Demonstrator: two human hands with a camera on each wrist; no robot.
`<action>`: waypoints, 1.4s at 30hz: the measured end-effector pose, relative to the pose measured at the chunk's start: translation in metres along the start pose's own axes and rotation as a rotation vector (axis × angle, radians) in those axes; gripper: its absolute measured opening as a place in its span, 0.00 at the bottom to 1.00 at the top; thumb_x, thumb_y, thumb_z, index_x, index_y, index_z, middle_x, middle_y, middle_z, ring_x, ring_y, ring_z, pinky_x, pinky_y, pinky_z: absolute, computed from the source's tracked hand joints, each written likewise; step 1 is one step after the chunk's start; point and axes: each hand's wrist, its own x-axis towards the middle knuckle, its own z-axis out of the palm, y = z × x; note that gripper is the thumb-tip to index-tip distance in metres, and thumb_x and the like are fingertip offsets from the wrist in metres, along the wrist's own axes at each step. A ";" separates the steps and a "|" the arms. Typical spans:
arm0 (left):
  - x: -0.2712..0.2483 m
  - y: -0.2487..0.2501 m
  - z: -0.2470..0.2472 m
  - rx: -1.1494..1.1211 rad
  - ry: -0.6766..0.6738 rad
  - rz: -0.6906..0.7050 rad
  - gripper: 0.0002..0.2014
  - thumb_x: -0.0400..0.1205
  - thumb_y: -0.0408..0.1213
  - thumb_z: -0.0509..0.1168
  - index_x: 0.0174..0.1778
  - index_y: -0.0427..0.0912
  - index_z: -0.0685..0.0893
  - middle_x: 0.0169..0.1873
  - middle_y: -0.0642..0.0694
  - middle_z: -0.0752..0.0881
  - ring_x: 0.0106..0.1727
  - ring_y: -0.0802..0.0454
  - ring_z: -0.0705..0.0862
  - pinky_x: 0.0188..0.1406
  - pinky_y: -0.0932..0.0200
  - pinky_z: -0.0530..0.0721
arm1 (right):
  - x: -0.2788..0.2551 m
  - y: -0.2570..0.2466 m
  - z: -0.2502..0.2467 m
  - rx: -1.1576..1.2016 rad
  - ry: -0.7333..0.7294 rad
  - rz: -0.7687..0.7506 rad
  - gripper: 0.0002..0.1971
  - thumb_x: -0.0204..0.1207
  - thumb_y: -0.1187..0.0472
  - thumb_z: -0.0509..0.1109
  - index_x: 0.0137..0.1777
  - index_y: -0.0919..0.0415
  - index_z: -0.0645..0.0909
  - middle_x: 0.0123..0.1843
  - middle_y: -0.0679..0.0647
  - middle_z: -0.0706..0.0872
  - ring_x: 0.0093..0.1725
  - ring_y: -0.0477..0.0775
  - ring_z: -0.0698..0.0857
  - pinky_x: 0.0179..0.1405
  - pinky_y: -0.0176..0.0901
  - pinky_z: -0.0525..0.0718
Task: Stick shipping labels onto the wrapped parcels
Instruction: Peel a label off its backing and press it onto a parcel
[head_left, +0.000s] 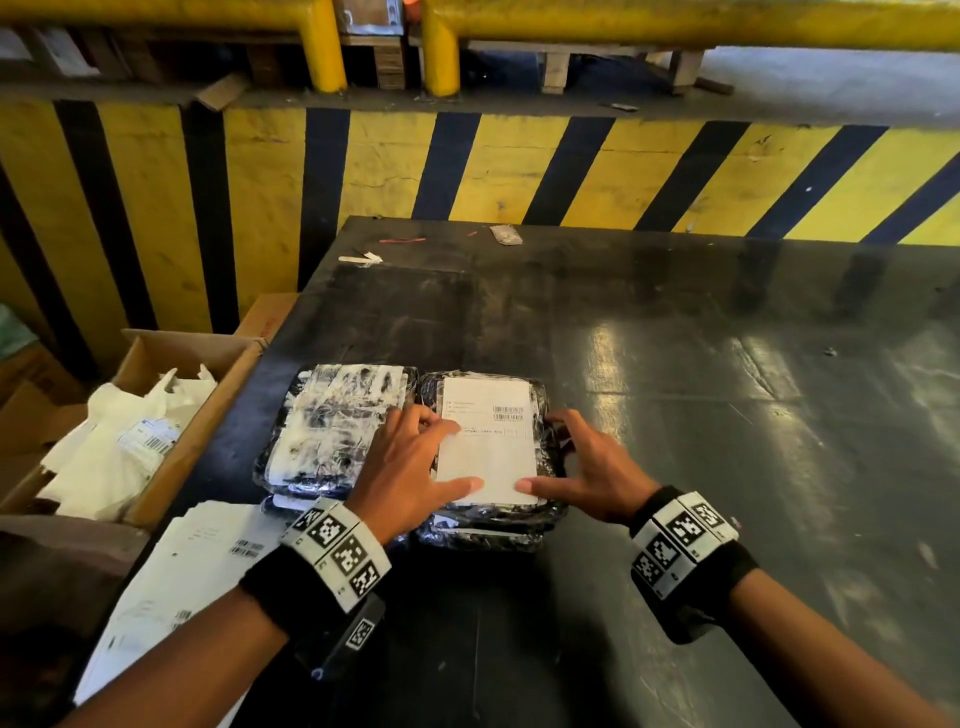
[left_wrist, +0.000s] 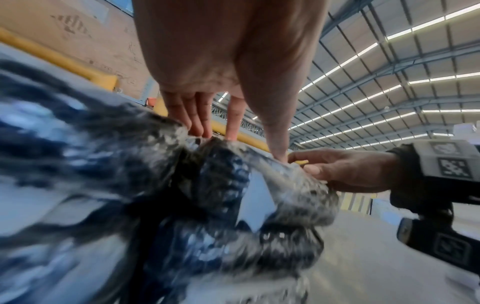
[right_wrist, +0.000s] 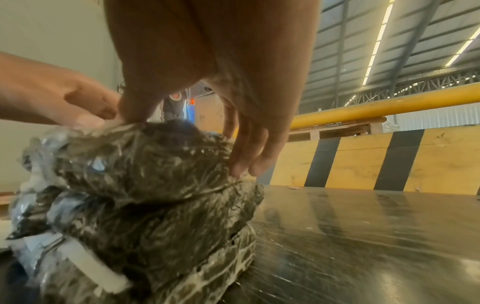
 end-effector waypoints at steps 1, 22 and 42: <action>-0.004 -0.002 0.002 0.021 -0.008 0.026 0.36 0.69 0.65 0.67 0.71 0.50 0.73 0.67 0.49 0.69 0.68 0.50 0.66 0.66 0.52 0.69 | -0.002 0.002 0.001 -0.003 0.003 -0.024 0.46 0.59 0.36 0.78 0.73 0.56 0.64 0.69 0.55 0.79 0.64 0.55 0.80 0.63 0.52 0.81; 0.004 -0.022 0.012 0.223 -0.183 0.402 0.40 0.76 0.69 0.37 0.81 0.51 0.56 0.81 0.55 0.46 0.82 0.54 0.37 0.77 0.51 0.28 | 0.051 -0.024 -0.004 -0.567 -0.071 -0.028 0.32 0.82 0.39 0.38 0.81 0.56 0.58 0.83 0.49 0.60 0.84 0.50 0.50 0.79 0.56 0.36; -0.002 -0.018 0.006 0.151 -0.143 0.303 0.38 0.75 0.68 0.49 0.80 0.54 0.58 0.81 0.53 0.50 0.82 0.59 0.42 0.78 0.52 0.30 | 0.076 -0.050 -0.002 -0.611 -0.261 -0.134 0.27 0.85 0.46 0.41 0.82 0.53 0.51 0.84 0.48 0.54 0.84 0.51 0.45 0.78 0.61 0.32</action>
